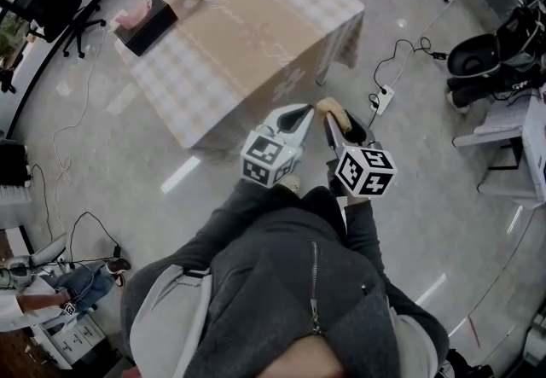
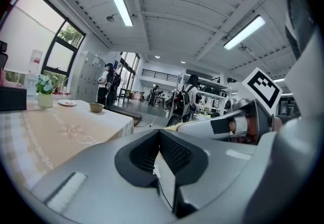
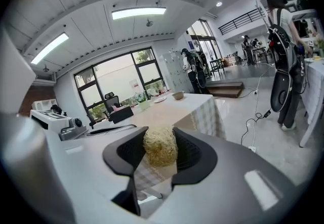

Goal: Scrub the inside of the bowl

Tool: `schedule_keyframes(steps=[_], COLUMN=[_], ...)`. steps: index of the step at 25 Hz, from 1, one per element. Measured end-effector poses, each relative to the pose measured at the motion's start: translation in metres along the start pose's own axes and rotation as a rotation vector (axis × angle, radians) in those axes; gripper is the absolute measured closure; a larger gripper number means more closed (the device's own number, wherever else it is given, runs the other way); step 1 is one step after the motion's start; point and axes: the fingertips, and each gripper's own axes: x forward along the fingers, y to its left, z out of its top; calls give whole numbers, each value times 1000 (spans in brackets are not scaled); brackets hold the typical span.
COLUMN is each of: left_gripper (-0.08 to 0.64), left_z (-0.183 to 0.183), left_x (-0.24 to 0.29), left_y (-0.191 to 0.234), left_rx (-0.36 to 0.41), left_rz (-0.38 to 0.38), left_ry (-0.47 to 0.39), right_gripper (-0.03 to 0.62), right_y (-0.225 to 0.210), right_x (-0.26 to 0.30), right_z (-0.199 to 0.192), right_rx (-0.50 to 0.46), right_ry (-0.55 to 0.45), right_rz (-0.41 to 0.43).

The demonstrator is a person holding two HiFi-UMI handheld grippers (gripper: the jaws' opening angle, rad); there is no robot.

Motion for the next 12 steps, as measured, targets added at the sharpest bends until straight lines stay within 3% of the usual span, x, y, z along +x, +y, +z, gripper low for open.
schedule_keyframes(steps=[12], left_gripper=[551], left_z=[-4], left_x=[3], left_y=[13], left_rx=[-22], left_rz=[14], left_ry=[6], right_gripper=[440], right_y=[-7], right_x=[12], right_z=[3], right_rx=[-10], right_ry=[30], right_rz=[-8])
